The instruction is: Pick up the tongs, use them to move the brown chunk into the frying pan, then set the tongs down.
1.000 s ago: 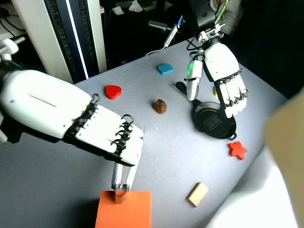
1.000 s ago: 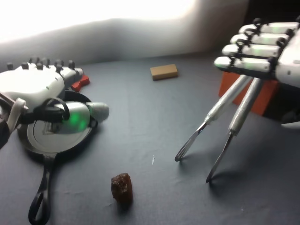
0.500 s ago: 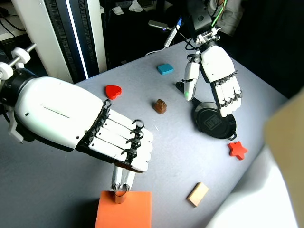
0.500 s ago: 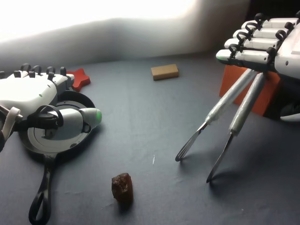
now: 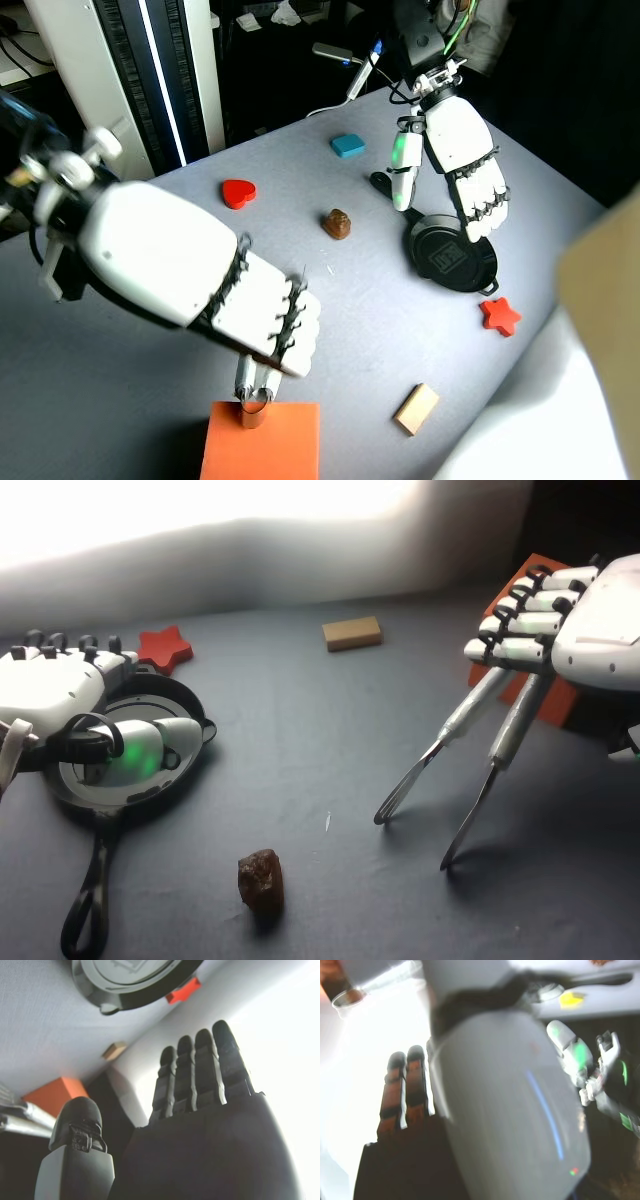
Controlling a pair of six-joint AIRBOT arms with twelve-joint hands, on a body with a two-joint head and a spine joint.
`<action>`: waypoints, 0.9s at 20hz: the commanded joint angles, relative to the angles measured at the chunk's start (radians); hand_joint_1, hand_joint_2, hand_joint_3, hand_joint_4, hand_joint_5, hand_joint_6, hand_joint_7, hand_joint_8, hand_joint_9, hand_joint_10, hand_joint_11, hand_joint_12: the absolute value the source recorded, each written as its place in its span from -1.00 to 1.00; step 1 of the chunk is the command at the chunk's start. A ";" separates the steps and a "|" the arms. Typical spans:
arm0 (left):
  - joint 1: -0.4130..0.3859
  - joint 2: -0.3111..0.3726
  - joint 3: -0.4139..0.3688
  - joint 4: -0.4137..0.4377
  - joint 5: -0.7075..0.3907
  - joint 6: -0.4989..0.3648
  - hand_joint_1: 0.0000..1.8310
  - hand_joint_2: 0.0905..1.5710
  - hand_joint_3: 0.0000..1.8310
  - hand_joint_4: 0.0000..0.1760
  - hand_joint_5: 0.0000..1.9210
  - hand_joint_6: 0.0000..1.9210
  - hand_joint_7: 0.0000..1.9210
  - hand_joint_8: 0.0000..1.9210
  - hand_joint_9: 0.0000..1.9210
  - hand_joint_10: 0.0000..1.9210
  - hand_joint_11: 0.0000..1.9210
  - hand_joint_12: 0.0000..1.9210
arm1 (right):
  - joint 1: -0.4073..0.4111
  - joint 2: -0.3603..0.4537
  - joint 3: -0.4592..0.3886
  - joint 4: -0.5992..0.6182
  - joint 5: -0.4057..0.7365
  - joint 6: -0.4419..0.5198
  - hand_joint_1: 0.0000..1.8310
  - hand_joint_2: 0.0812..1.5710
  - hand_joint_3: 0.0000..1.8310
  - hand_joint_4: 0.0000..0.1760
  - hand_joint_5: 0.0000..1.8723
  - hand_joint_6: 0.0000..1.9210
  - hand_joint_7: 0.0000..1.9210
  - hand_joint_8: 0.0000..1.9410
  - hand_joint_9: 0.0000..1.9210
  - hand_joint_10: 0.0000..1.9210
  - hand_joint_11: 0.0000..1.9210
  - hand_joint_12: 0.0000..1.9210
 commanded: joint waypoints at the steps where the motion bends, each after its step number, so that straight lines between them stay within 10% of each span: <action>1: -0.003 0.005 0.004 0.060 -0.080 -0.006 -1.00 0.52 -1.00 -1.00 -0.87 -0.99 -0.85 -1.00 -0.89 -1.00 -1.00 -0.67 | 0.022 0.000 -0.001 0.025 0.054 -0.046 0.19 0.23 -1.00 -1.00 -1.00 -1.00 -1.00 -1.00 -1.00 -1.00 -1.00 -1.00; 7: -0.001 0.003 -0.003 0.061 -0.083 -0.015 -1.00 0.53 -1.00 -1.00 -0.85 -1.00 -0.85 -1.00 -0.89 -1.00 -1.00 -0.61 | 0.105 -0.097 0.062 0.178 -0.053 -0.232 0.16 0.21 -1.00 -1.00 -1.00 -1.00 -1.00 -1.00 -1.00 -1.00 -1.00 -1.00; 18: 0.011 0.000 -0.004 0.067 -0.102 -0.018 -1.00 0.52 -1.00 -1.00 -0.84 -1.00 -0.85 -1.00 -0.90 -1.00 -1.00 -0.64 | 0.124 -0.221 0.131 0.202 -0.186 -0.266 0.16 0.20 -1.00 -1.00 -1.00 -1.00 -1.00 -1.00 -1.00 -1.00 -1.00 -1.00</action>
